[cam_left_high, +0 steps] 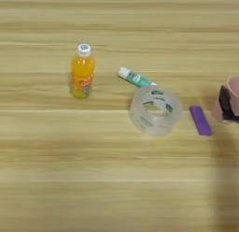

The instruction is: Move the objects on the table

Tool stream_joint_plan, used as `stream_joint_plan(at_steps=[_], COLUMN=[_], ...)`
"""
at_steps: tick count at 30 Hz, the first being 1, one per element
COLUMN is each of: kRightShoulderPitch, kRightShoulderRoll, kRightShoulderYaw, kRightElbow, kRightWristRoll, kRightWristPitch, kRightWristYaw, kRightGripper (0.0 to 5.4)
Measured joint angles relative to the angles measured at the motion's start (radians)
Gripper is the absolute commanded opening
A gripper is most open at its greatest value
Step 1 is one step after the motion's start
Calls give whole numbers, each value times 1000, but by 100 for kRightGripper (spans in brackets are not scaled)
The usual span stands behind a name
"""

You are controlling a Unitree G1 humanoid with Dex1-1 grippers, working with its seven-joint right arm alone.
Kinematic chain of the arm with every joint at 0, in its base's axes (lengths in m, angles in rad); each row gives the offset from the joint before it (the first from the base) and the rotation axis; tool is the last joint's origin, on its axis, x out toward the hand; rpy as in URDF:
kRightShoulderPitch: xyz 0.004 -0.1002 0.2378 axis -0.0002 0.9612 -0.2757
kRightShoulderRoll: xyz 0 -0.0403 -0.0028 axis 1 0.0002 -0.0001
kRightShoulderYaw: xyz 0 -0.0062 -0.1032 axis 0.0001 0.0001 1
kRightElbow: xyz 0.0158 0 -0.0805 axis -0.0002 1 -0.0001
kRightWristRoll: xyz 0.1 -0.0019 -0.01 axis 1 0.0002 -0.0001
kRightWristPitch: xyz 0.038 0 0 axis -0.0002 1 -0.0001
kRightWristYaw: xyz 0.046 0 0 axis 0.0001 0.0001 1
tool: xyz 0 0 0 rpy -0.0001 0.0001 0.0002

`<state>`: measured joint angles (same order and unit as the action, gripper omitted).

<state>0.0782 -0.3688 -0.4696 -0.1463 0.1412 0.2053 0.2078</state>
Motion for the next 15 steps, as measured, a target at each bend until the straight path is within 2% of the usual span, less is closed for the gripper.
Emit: stream_joint_plan(at_steps=[15], kRightShoulderPitch=[-1], kRightShoulderRoll=[0], kRightShoulderYaw=[-2], kRightElbow=[47], kRightWristRoll=[0], kRightWristPitch=[0], kRightWristYaw=[-2], kRightGripper=[536])
